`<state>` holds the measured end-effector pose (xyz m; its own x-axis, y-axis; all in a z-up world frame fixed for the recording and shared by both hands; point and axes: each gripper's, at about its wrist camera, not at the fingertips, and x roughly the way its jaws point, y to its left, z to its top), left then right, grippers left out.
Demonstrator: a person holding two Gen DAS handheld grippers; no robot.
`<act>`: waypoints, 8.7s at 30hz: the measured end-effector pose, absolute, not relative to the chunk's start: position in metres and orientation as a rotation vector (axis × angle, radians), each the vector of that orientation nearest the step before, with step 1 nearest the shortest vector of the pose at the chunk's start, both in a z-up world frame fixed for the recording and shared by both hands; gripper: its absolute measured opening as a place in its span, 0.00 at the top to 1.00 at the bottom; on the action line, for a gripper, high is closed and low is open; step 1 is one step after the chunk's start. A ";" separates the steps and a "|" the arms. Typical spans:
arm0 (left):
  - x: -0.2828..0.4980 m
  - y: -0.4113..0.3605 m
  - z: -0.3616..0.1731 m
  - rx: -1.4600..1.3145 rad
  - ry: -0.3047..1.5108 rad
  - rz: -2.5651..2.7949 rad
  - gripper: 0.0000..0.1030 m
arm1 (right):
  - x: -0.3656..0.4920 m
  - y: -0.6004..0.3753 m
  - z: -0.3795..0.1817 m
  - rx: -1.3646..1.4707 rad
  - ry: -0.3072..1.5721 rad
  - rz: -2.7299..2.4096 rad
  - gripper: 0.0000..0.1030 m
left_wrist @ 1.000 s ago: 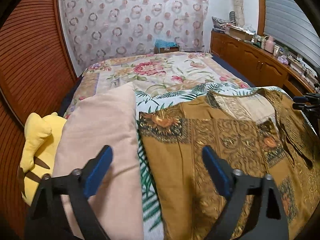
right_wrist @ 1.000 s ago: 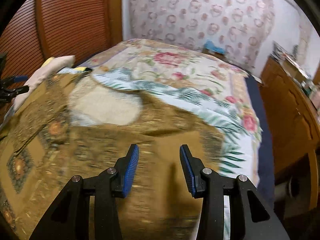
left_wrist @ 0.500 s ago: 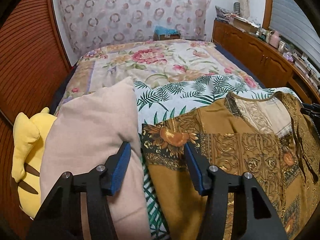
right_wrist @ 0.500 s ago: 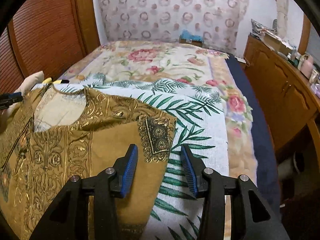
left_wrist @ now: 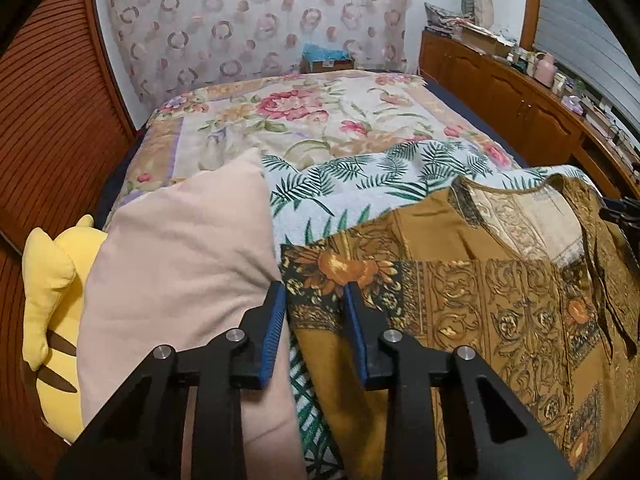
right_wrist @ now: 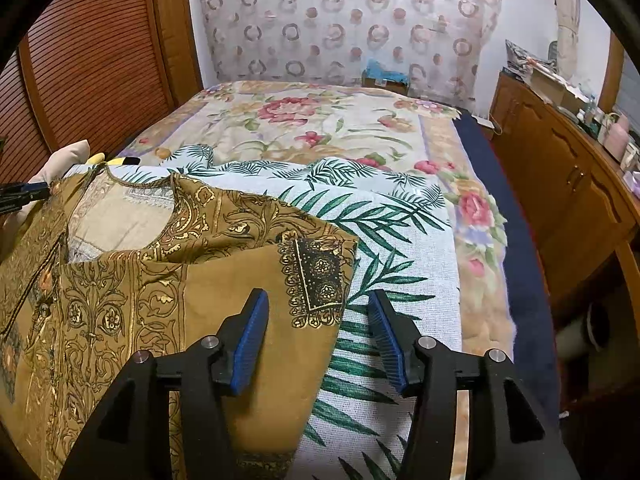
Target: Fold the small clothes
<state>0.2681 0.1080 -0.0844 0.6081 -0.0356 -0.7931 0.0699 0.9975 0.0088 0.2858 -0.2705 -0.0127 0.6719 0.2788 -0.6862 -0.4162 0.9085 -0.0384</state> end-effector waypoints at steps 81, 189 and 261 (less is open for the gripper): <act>-0.014 0.121 -0.047 -0.008 0.771 -0.070 0.60 | -0.014 -0.385 0.043 -0.151 0.687 0.478 0.93; -0.041 0.130 0.259 0.053 0.013 -0.082 0.94 | -0.073 -0.349 0.280 -0.230 -0.014 0.547 0.91; 0.207 0.142 -0.075 -0.032 0.798 -0.012 0.29 | 0.245 -0.278 0.019 -0.152 0.760 0.362 0.41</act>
<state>0.2074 0.1417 -0.0754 0.6978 -0.0224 -0.7160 -0.0017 0.9995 -0.0329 0.2453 -0.2776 0.0193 0.6670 0.2654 -0.6962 -0.3740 0.9274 -0.0047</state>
